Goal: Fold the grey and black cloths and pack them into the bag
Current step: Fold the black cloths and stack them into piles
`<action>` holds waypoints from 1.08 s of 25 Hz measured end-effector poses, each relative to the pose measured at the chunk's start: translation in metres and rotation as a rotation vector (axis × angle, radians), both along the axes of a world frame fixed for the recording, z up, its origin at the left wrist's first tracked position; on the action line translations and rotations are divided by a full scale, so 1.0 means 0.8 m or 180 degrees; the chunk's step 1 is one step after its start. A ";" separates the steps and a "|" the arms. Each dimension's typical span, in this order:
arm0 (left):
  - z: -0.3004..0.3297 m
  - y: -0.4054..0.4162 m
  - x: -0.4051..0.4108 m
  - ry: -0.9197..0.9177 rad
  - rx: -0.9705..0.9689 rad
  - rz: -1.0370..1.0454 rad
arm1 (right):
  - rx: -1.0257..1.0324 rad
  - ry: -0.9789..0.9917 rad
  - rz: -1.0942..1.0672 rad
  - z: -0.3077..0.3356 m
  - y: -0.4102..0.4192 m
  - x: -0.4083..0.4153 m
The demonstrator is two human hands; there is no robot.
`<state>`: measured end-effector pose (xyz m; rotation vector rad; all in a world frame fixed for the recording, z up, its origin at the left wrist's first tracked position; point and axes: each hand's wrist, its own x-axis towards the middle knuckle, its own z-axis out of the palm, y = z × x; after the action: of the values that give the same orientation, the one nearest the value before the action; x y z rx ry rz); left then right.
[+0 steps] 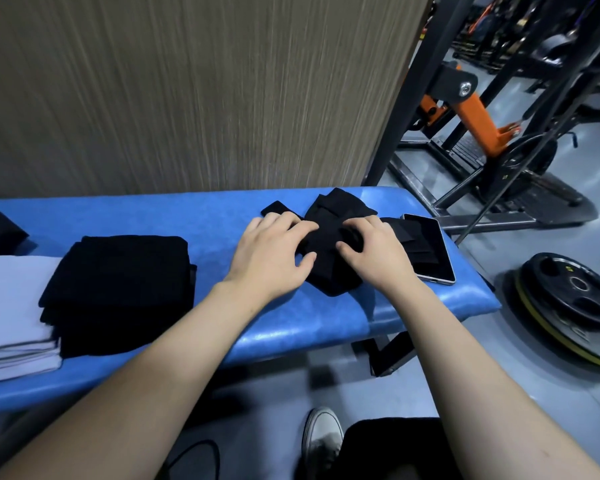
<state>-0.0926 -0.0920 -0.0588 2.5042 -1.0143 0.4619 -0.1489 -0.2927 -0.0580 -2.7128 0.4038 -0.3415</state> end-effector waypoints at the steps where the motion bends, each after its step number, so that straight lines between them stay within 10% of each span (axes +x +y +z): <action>1: -0.001 0.001 0.001 0.0010 -0.0011 -0.0007 | -0.0008 0.0037 -0.0022 -0.002 0.000 0.003; 27: 0.012 0.022 0.011 0.1378 -0.1022 0.0535 | 0.0609 -0.1100 0.0657 0.019 0.057 0.004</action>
<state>-0.0834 -0.0748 -0.0488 2.2643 -0.5204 0.1046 -0.1454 -0.2472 -0.0430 -2.4183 0.0543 -0.6618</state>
